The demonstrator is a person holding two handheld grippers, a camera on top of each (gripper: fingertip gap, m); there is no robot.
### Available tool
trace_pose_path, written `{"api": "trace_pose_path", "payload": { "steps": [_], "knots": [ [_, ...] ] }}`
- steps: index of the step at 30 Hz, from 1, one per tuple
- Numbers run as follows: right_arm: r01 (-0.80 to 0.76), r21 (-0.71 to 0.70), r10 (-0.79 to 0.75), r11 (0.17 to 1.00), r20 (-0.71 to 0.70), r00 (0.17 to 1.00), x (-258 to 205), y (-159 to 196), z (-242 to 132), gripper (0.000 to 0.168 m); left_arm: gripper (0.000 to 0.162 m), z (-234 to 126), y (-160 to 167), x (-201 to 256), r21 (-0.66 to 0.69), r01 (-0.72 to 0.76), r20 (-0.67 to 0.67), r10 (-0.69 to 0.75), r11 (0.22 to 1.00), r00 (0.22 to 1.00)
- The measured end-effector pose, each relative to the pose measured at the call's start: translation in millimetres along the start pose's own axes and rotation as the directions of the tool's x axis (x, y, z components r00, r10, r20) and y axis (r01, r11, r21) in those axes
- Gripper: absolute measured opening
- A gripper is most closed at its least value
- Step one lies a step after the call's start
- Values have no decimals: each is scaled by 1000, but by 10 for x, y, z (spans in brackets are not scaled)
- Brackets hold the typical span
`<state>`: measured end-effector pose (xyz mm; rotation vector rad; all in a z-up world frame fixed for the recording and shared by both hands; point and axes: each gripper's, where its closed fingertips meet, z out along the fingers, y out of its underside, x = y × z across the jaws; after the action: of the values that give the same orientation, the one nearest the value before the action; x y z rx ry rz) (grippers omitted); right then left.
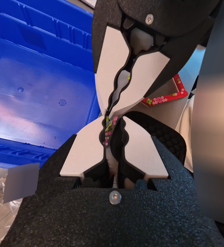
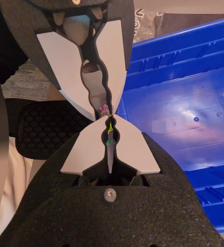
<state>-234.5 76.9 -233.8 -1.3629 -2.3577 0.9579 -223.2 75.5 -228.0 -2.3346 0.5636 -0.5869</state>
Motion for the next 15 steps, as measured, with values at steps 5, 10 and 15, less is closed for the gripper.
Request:
{"api": "trace_pose_path", "payload": {
  "steps": [5, 10, 15],
  "knots": [
    [-24, 8, 24, 1000, 24, 999, 2, -21, 39, 6, 20, -35, -7, 44, 17, -32, 11, 32, 999, 999],
    [-45, 8, 44, 999, 25, 999, 31, -23, 62, 15, 20, -38, 27, 41, 12, -33, 10, 33, 999, 999],
    [-64, 58, 62, 996, 31, 998, 58, -109, -4, 15, 19, -60, 62, 12, 3, -30, 24, 30, 1000, 999]
  ]
}}
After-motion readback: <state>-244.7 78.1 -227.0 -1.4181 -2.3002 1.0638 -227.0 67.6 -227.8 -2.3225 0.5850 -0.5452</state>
